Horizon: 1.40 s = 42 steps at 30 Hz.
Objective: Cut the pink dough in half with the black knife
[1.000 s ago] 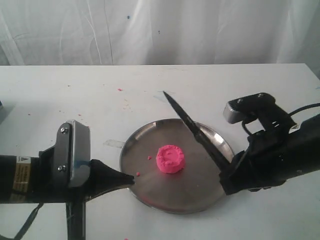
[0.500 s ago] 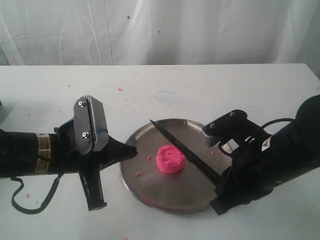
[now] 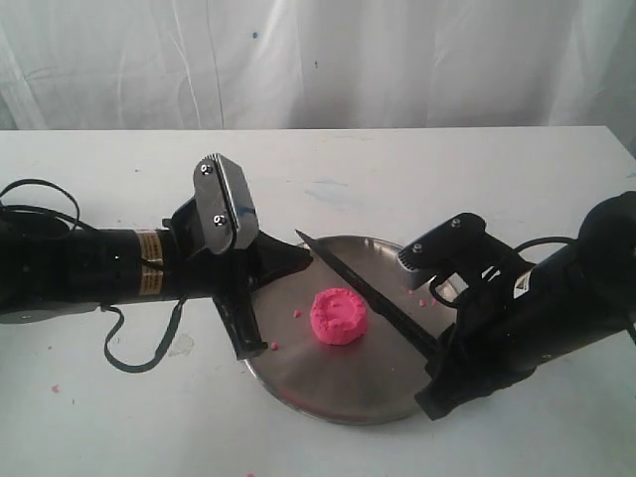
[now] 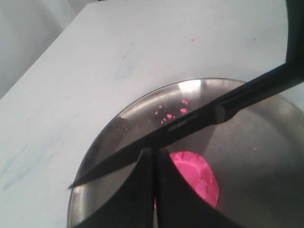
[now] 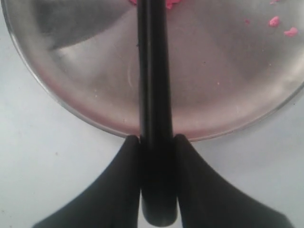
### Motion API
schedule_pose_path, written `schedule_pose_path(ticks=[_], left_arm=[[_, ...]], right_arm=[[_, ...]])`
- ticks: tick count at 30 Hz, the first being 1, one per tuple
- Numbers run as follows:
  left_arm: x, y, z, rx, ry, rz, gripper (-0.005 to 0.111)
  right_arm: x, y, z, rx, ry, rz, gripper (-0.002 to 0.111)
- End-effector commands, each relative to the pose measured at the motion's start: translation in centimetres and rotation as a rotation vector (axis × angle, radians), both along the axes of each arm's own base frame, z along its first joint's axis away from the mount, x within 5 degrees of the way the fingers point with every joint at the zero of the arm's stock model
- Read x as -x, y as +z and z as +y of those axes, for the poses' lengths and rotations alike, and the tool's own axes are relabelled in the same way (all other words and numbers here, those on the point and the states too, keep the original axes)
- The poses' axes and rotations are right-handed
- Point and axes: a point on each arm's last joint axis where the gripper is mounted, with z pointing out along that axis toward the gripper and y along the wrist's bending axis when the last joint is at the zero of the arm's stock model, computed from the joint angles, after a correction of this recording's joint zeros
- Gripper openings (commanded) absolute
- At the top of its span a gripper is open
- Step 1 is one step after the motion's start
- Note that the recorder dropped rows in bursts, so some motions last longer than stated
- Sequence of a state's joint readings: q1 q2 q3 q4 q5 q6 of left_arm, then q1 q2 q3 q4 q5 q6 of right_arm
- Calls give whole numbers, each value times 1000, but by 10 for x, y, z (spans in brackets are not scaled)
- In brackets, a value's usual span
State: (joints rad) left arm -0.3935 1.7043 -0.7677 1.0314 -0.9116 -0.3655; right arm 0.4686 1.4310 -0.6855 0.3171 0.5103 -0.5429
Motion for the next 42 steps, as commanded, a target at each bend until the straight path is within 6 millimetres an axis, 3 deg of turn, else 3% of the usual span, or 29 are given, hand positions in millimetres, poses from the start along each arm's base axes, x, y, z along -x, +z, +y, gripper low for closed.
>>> schedule_pose_path(ticks=[1, 13, 20, 28, 37, 42], left_arm=[[-1, 3, -7, 76, -45, -15, 0], [-10, 4, -3, 156, 87, 23, 0], [-12, -4, -6, 202, 67, 39, 0], [-38, -2, -17, 236, 58, 6, 0], [-50, -39, -21, 179, 82, 104, 0], [-50, -41, -21, 179, 81, 89, 0]], right_arm=[[-3, -7, 1, 23, 11, 10, 0], [-3, -8, 1, 26, 12, 23, 0], [-3, -8, 2, 14, 2, 23, 0], [-3, -7, 2, 12, 2, 20, 0], [-2, 10, 1, -30, -25, -45, 0], [-2, 11, 1, -31, -25, -46, 0]])
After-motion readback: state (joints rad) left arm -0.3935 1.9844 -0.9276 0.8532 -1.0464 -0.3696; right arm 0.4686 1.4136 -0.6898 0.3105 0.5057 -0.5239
